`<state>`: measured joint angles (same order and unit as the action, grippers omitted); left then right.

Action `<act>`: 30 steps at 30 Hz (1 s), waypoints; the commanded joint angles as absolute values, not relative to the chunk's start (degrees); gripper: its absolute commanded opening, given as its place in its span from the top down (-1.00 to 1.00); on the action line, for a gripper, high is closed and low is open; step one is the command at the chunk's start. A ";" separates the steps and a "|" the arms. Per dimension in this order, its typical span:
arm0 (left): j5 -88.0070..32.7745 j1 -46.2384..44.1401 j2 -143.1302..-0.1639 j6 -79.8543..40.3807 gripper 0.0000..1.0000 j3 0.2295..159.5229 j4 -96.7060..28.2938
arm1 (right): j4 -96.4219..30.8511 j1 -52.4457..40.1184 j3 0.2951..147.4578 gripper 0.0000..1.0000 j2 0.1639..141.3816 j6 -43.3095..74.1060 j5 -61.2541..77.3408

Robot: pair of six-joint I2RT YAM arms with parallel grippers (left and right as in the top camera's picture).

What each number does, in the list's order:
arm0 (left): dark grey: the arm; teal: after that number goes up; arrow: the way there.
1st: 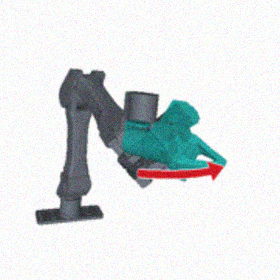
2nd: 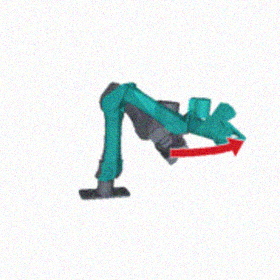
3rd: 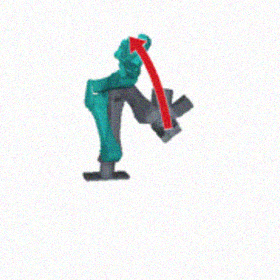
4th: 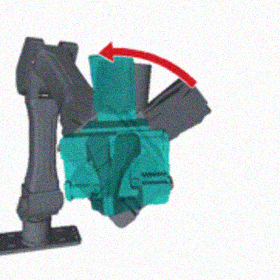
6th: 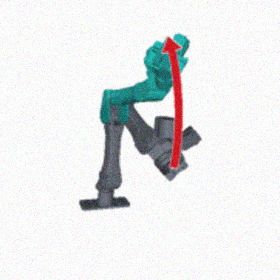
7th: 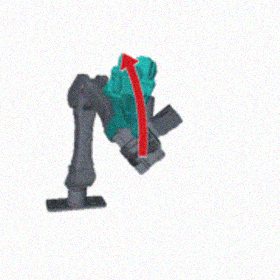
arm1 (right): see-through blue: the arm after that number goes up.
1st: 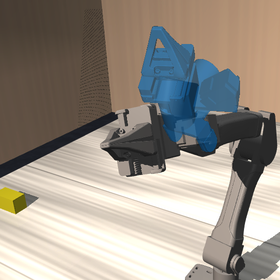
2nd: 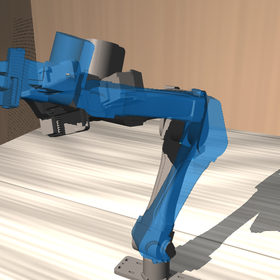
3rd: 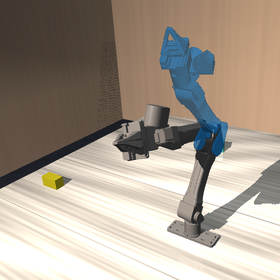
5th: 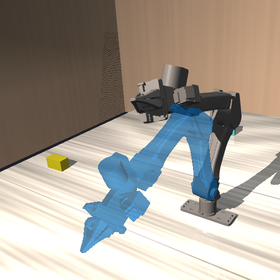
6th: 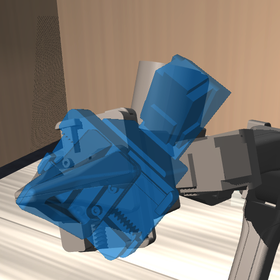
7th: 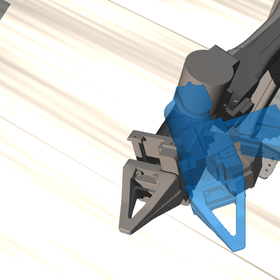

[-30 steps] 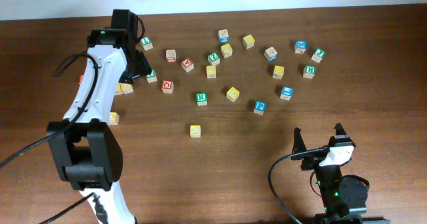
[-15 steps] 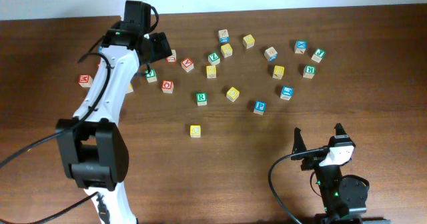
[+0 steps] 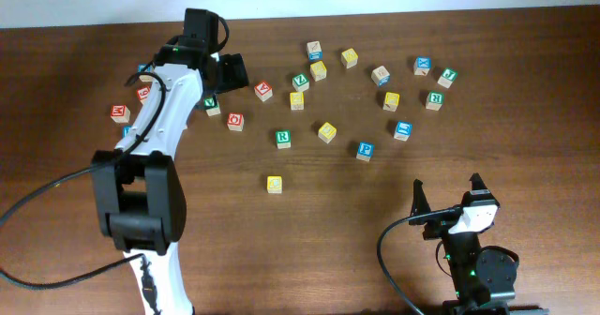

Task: Spell out CVPR
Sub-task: 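Move the left gripper to the green V block, then grasp the green V block with the left gripper and lift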

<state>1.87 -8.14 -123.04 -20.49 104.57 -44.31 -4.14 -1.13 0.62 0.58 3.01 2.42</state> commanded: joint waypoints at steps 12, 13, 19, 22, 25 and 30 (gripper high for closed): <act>9.06 -7.14 -132.55 -20.29 -0.67 104.60 -43.90 | -4.45 -0.69 0.32 -0.97 0.21 2.98 2.33; 9.06 -6.66 -132.77 -20.29 -0.54 104.60 -43.94 | -4.45 -0.69 0.32 -0.97 0.21 3.01 2.33; 9.06 -6.04 -134.17 -20.27 0.02 104.60 -43.75 | -4.45 -0.69 0.32 -0.96 0.21 2.98 2.33; 9.04 -6.07 -134.17 -20.27 0.12 104.60 -43.77 | -4.45 -0.69 0.32 -0.97 0.21 2.98 2.33; 9.06 -6.04 -134.17 -20.27 0.31 104.60 -43.70 | -4.45 -0.69 0.32 -0.96 0.21 2.98 2.33; 9.06 -6.04 -134.15 -20.27 0.30 104.60 -43.40 | -4.45 -0.69 0.32 -0.96 0.21 2.98 2.33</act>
<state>8.43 -6.28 -133.10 -20.51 104.55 -43.86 -4.14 -1.13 0.62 0.58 2.98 2.42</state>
